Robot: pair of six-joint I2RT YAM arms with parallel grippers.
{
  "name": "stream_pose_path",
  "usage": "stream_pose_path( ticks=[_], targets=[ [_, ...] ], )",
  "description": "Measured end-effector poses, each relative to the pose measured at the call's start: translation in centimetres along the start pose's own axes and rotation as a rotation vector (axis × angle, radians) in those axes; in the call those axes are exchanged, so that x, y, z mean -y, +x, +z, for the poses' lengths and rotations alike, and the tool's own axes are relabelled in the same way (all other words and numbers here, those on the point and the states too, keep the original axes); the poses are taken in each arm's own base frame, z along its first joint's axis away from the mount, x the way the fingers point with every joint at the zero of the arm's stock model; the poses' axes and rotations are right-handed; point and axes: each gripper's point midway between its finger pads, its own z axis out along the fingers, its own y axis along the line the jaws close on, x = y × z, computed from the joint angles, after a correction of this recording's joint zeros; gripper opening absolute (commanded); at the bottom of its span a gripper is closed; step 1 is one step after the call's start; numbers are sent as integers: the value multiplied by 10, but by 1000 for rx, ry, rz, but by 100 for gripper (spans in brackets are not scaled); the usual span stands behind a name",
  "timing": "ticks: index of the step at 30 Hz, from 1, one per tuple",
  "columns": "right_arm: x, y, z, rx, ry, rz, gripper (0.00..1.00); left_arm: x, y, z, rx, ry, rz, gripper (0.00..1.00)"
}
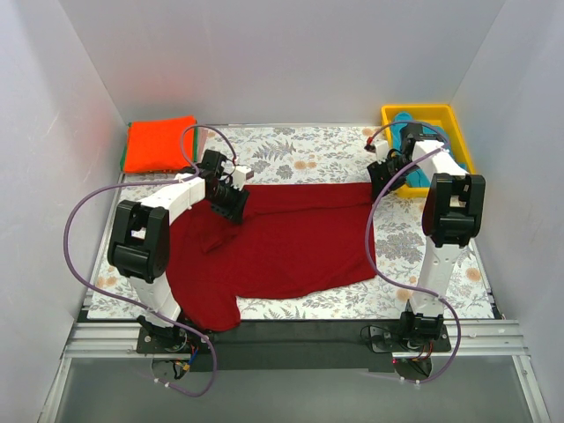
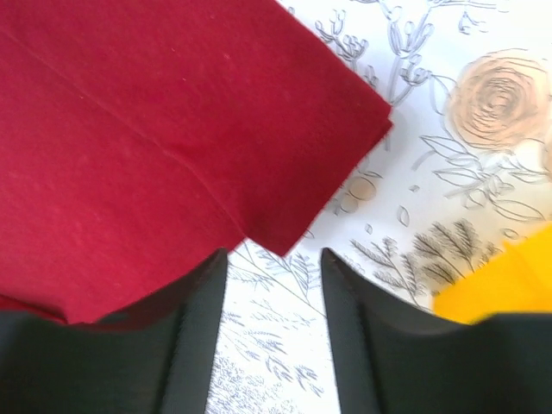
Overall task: Fold and stack the t-shirts
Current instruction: Fold the tshirt
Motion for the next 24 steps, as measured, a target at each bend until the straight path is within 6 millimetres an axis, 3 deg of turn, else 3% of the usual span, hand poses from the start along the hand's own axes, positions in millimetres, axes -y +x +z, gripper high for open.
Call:
stream_pose_path(
  ticks=[7,11,18,24],
  targets=[
    [3,-2,-17,-8,64,-108,59,-1,-3,-1,-1,1,7,47],
    [-12,2,-21,-29,73,-227,59,1,6,-4,-36,11,9,50],
    [-44,8,-2,-93,81,-426,57,-10,24,-24,-81,14,-13,52],
    [-37,1,11,-107,156,-510,55,-16,41,-37,-95,-13,-6,57]
  ],
)
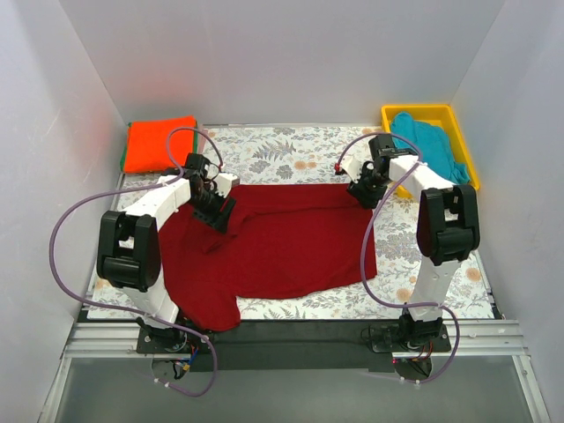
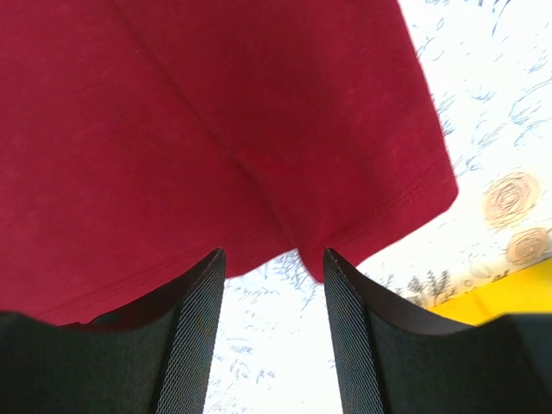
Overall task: Fold and stack the t-shirts
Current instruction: Fold the tshirt
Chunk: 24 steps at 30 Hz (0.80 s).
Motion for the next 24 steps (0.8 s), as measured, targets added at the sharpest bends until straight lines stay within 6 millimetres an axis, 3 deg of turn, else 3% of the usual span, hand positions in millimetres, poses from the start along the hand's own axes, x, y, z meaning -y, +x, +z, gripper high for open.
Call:
stream_pose_path(
  ticks=[7,10,16,20,24],
  targets=[
    [6,6,13,-40,49,-51,49,3,26,3,-65,4,29,59],
    [9,7,15,-51,62,-63,40,1,37,6,-98,-5,40,60],
    [13,8,15,-59,82,-78,35,-5,47,8,-134,-37,60,60],
    [15,7,15,-61,89,-91,29,-9,53,10,-151,-58,68,53],
    [14,7,16,-63,90,-96,19,-12,57,9,-164,-72,80,31]
  ],
)
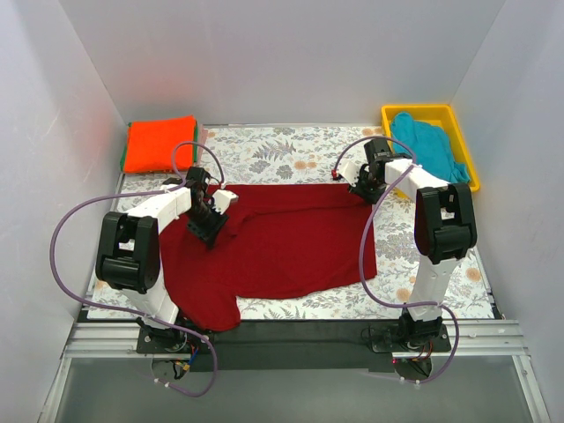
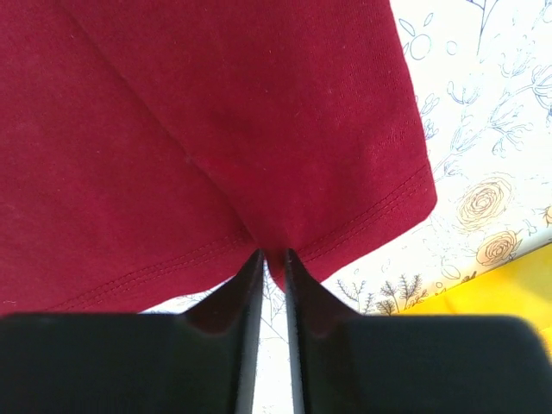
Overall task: Fold and stack the t-shirts
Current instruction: Fold the tshirt
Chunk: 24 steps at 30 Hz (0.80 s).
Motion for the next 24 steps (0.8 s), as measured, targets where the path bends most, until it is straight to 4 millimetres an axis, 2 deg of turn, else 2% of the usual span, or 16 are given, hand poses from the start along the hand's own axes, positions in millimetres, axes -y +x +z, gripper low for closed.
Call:
stream_pose_path(
  ticks=[6,8,14,24],
  targets=[
    [0,0,0,-1,0,-6,1,-2,1,0,-5,-9,4,8],
    [0,0,0,-3,2,-5,1,-2,1,0,-5,-10,2,1],
    [1,0,0,-6,3,-11,1,-11,-3,-10,7,-20,-17,0],
    [2,0,-1,-5,4,-27,1,-46,-26,-46,77,-95,-21,0]
  ],
)
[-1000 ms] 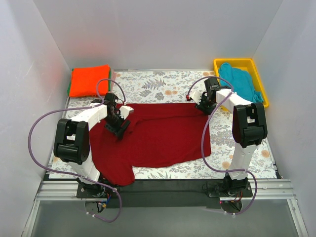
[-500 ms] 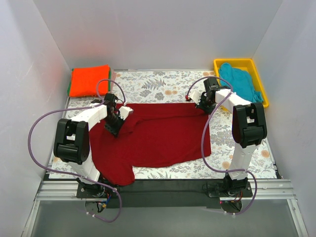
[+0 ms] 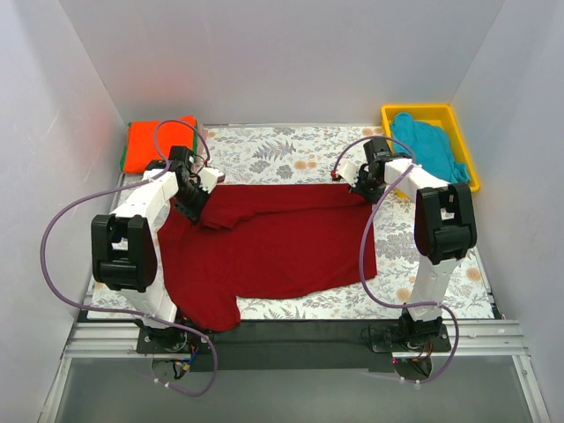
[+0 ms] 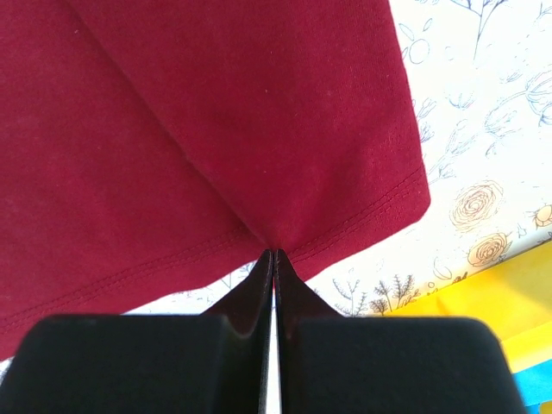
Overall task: Fold and stack the t-shirts
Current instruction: Fold the tshirt
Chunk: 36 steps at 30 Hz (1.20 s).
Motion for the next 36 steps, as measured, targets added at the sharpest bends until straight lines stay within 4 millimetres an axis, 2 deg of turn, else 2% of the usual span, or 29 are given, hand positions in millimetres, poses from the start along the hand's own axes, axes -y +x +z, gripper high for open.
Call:
stream_pose_path(
  ticks=[8,13,17,21,26,27,28,36],
  targets=[
    [-1,-4,-16,6,-1,-4,1,-22,-14,-27,32,-56,16,0],
    [-3,-8,-27,19,3,-11,1,-31,-13,-43,44,-88,21,0],
    [-9,-9,-32,23,-3,-20,1,-29,-7,-49,29,-85,27,0],
    [-22,-2,-29,3,-36,-21,1,-21,1,-56,11,-63,29,0],
    [-35,8,-24,-24,-70,-26,1,-4,19,-49,-28,-2,17,0],
    [-36,9,-23,-26,-72,-28,1,1,25,-46,-42,18,12,0],
    [-36,9,-23,-26,-73,-29,1,12,40,-37,-84,61,0,0],
    [-41,12,-21,-30,-87,-27,1,23,61,-25,-132,87,-13,0]
  ],
)
